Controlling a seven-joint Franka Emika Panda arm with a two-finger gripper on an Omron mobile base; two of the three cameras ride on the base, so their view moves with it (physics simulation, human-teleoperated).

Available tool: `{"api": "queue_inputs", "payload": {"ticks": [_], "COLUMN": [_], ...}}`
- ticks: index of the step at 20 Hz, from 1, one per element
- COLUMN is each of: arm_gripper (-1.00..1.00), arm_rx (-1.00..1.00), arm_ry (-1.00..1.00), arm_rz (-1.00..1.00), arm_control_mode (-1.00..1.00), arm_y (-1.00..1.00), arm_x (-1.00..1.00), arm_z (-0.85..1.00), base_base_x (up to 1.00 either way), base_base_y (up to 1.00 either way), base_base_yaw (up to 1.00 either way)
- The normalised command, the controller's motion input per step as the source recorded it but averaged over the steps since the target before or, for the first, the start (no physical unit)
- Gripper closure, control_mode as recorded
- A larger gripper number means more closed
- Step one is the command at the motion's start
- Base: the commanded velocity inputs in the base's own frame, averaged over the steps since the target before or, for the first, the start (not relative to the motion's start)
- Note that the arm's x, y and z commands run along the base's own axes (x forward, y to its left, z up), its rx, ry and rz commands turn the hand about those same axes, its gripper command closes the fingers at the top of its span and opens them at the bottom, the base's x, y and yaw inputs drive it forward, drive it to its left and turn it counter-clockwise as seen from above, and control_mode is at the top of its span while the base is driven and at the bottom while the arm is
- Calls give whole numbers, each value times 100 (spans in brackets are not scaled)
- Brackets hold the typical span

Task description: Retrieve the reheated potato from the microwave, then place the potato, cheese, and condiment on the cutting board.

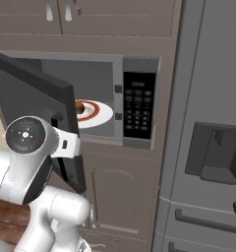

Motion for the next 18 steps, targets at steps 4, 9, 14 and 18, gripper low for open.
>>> {"api": "queue_inputs", "payload": {"ticks": [4,9,14,18], "arm_gripper": [100,-100,-100,-100], "arm_rx": [0,0,0,1], "arm_ry": [10,5,3,0], "arm_rz": [-2,-3,-6,-9], "arm_control_mode": [-100,-100,-100,-100], "arm_y": [20,18,0,-28], "arm_x": [-40,-27,-4,-26], "arm_z": [0,0,-2,0], "base_base_x": [0,0,0,0], "base_base_y": [0,0,0,0], "base_base_yaw": [0,0,0,0]}}
